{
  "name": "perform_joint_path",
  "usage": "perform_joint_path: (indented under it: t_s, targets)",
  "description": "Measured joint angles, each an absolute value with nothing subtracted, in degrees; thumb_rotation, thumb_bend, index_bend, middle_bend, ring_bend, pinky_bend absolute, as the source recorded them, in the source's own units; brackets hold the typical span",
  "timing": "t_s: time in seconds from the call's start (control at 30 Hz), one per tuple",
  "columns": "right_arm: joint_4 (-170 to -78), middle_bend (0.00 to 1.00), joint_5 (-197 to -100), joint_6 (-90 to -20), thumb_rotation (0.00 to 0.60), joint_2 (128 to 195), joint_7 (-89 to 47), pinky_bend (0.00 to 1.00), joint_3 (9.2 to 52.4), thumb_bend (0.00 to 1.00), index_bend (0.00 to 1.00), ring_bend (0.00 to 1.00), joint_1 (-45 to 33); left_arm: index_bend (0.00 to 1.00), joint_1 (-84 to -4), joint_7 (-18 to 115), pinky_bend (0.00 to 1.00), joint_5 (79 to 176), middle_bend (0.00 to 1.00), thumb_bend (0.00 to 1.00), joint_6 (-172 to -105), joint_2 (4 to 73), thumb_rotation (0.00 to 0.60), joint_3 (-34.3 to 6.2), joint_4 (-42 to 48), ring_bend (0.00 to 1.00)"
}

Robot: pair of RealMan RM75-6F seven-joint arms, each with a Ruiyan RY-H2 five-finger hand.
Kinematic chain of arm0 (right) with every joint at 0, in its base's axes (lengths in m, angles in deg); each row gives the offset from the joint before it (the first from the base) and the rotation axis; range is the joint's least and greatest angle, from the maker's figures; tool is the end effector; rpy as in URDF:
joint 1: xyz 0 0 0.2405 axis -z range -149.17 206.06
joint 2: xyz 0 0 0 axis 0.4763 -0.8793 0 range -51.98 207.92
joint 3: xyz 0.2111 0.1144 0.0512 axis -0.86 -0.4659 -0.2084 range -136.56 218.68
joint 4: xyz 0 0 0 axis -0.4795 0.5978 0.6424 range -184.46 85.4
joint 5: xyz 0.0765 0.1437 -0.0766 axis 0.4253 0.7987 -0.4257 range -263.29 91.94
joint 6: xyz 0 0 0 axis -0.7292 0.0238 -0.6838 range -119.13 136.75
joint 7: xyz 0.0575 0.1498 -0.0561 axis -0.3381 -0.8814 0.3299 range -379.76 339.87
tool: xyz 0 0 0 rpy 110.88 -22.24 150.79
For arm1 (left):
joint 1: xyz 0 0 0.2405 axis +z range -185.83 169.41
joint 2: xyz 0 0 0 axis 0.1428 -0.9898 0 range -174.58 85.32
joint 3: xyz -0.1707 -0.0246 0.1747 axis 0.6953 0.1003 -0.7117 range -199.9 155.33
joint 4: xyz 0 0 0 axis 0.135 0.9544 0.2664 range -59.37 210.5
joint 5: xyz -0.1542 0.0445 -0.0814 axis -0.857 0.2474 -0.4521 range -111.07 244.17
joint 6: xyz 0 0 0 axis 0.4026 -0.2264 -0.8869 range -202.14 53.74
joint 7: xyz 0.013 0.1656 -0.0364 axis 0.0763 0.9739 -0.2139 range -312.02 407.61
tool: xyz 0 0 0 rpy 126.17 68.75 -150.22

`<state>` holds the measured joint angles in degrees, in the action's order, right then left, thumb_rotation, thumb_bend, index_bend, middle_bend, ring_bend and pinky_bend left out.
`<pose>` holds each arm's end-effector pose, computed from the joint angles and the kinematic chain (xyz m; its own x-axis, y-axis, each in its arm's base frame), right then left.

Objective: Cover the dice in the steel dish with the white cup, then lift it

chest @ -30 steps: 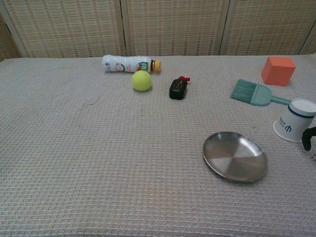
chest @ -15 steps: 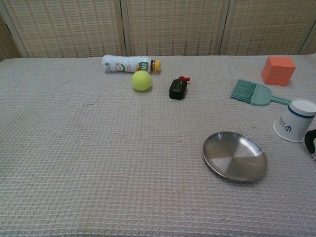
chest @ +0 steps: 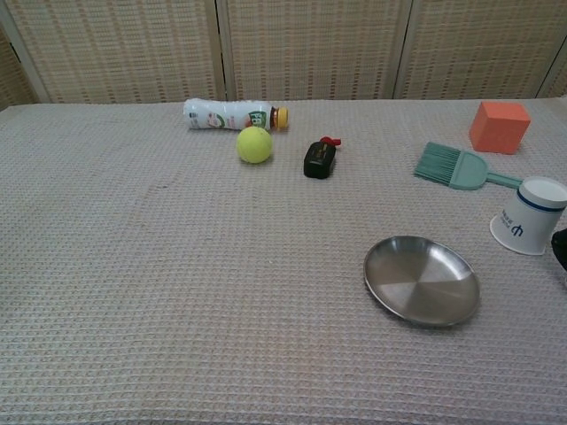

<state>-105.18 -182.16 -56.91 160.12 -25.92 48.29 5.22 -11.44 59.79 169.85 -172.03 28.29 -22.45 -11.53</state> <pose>-0.3186 -0.2732 0.0597 0.7155 -0.2514 0.6518 -0.6851 -0.4352 0.5842 -0.2423 0.1774 0.1515 0.4821 -0.2022 0.8525 0.8180 -0.2446 -0.5206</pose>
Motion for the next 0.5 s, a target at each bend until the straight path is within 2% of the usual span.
perform_joint_path:
  t_s: [0.33,0.5]
  targets:
    - [-110.94,0.8,-186.3,-65.07,0.6,159.64,-29.06,1.0,46.87,0.22,0.62,0.81,3.78,0.35,-11.47,59.91,0.46,169.88,0.39,0.4,-171.97,28.36,0.6,-22.47,-11.53,0.34]
    - [-112.35,0.8,-187.84,-65.61,0.6,160.89,-29.73,1.0,46.37,0.22,0.62,0.81,2.1,0.35,-11.49,59.56,0.46,169.83,0.39,0.4,-172.05,28.3,0.6,-22.42,-11.49,0.34]
